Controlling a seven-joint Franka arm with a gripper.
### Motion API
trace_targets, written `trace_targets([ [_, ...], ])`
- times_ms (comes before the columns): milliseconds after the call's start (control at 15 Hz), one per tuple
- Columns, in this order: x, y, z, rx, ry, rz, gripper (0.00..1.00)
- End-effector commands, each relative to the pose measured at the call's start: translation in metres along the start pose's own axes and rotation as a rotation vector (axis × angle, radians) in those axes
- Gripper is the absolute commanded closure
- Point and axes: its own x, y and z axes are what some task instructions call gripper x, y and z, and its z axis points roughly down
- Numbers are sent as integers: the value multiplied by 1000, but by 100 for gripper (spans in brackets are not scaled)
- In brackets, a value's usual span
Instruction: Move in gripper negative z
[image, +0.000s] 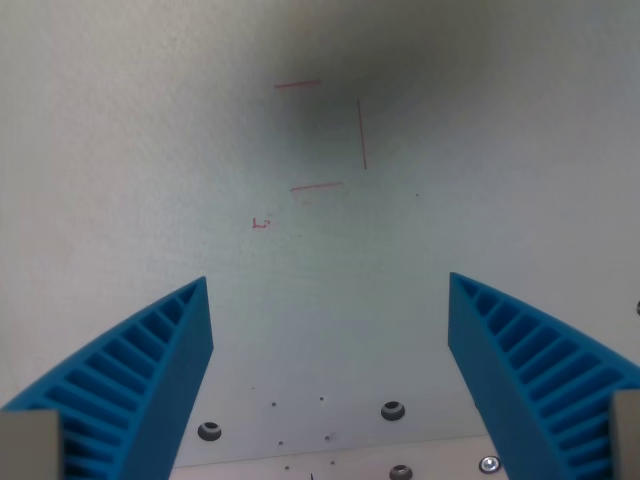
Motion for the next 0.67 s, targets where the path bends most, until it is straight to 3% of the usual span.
trace_targets([
  [67, 0, 0, -6, 0, 3, 0, 0],
  [667, 0, 0, -51, 0, 3, 0, 0],
])
